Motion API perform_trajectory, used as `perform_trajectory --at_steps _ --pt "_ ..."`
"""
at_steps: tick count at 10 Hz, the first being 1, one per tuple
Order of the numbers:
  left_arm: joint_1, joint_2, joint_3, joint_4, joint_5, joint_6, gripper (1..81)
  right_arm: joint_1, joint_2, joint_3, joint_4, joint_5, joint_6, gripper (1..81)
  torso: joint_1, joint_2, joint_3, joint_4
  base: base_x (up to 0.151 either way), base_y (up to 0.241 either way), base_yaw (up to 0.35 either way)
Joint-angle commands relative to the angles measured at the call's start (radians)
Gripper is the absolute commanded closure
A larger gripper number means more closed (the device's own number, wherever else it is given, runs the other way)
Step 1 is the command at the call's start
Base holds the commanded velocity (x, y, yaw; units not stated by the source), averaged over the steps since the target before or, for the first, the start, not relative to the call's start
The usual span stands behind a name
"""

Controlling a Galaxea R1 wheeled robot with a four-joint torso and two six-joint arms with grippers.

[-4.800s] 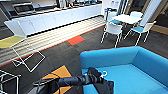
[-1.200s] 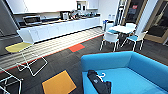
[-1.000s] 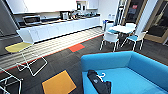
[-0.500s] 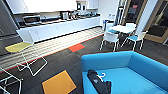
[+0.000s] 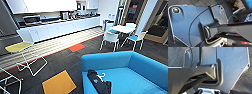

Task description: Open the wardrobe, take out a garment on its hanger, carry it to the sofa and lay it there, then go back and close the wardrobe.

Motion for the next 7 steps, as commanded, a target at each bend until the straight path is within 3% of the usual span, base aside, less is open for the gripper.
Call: perform_trajectory --at_steps 1,4,7 --pt "-0.014 -0.018 0.004 0.02 0.021 0.004 1.0 0.019 0.011 0.007 -0.005 -0.049 -0.004 1.0 0.0 0.0 0.0 0.0 0.0 0.0 0.0" --pt "-0.014 -0.018 0.004 0.02 0.023 0.004 1.0 0.019 0.011 0.009 -0.005 -0.049 -0.004 1.0 0.0 0.0 0.0 0.0 0.0 0.0 0.0" --pt "-0.014 -0.018 -0.001 0.026 0.024 0.004 1.0 0.019 0.011 0.007 -0.005 -0.049 -0.004 1.0 0.0 0.0 0.0 0.0 0.0 0.0 0.146"
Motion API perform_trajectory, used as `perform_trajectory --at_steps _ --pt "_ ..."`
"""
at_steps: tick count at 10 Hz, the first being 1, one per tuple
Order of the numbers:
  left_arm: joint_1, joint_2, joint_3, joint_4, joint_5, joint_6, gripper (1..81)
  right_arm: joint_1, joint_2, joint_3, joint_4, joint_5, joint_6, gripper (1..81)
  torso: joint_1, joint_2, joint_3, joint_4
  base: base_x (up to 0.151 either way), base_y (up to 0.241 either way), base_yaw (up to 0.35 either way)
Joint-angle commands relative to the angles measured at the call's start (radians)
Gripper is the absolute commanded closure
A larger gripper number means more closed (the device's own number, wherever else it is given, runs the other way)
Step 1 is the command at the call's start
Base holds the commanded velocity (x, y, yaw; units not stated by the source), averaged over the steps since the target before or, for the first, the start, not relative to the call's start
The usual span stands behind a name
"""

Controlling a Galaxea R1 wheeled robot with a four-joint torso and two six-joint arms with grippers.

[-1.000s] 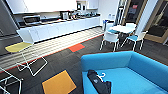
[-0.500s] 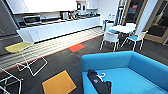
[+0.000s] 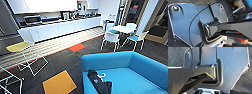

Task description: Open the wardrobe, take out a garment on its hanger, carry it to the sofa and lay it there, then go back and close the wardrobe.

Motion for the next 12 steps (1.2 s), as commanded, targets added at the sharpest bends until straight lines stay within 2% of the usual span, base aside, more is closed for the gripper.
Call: perform_trajectory --at_steps 1,6,12 --pt "-0.021 -0.015 0.002 0.018 0.024 0.005 1.0 0.018 0.011 0.009 -0.003 -0.049 -0.004 1.0 0.0 0.0 0.0 0.0 0.0 0.0 0.168" --pt "-0.018 -0.013 -0.003 0.03 0.024 0.005 1.0 0.018 0.013 0.009 -0.005 -0.049 -0.004 1.0 0.0 0.0 0.0 0.0 0.0 0.0 0.163" --pt "-0.016 -0.013 -0.003 0.03 0.026 0.004 1.0 0.021 0.013 0.007 -0.005 -0.05 -0.004 1.0 0.0 0.0 0.0 0.0 0.0 0.0 0.087"
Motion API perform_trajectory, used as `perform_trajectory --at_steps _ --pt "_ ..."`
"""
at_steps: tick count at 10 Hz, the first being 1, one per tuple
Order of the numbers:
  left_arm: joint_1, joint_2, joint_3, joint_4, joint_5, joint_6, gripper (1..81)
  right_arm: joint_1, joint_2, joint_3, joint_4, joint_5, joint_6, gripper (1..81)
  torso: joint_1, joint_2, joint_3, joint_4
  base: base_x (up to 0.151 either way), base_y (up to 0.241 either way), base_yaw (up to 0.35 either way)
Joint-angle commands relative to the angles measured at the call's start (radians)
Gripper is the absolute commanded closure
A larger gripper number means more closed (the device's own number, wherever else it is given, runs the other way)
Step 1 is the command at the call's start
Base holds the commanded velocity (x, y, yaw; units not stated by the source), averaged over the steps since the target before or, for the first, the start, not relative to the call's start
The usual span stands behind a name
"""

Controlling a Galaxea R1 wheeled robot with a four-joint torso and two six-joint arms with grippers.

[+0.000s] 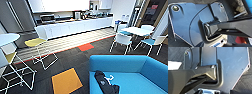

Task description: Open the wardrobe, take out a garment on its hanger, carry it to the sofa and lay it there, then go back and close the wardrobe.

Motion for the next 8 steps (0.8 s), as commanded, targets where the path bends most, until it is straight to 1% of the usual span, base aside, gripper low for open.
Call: perform_trajectory --at_steps 1,8 --pt "-0.022 -0.017 0.005 0.014 0.023 0.004 1.0 0.018 0.012 0.007 -0.005 -0.05 -0.004 1.0 0.0 0.0 0.0 0.0 -0.078 0.0 0.0" --pt "-0.019 -0.011 0.005 0.013 0.022 0.002 1.0 0.018 0.012 0.007 -0.004 -0.05 -0.004 1.0 0.0 0.0 0.0 0.0 0.0 0.0 0.0"
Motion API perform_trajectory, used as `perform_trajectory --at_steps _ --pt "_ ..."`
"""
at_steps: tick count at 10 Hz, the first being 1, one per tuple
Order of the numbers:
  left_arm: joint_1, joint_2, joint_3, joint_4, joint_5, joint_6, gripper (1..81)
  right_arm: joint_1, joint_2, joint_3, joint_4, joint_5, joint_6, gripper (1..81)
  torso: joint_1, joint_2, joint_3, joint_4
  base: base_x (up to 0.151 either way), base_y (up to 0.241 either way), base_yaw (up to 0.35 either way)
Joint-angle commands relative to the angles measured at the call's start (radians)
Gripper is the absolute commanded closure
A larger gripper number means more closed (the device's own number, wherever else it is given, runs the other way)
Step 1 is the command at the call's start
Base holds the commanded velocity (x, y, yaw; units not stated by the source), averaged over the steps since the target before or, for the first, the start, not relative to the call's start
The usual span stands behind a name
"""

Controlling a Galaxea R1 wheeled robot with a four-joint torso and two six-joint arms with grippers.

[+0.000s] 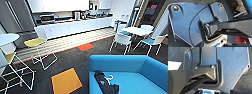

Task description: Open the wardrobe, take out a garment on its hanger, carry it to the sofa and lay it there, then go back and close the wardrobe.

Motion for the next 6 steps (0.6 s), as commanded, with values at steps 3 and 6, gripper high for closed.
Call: perform_trajectory --at_steps 3,6 --pt "-0.018 -0.01 0.005 0.014 0.022 0.002 1.0 0.016 0.012 0.007 -0.004 -0.047 -0.004 1.0 0.0 0.0 0.0 0.0 0.0 0.0 0.0" --pt "-0.018 -0.01 0.005 0.014 0.027 0.004 1.0 0.016 0.012 0.007 -0.004 -0.047 -0.004 1.0 0.0 0.0 0.0 0.0 0.0 0.0 0.121"
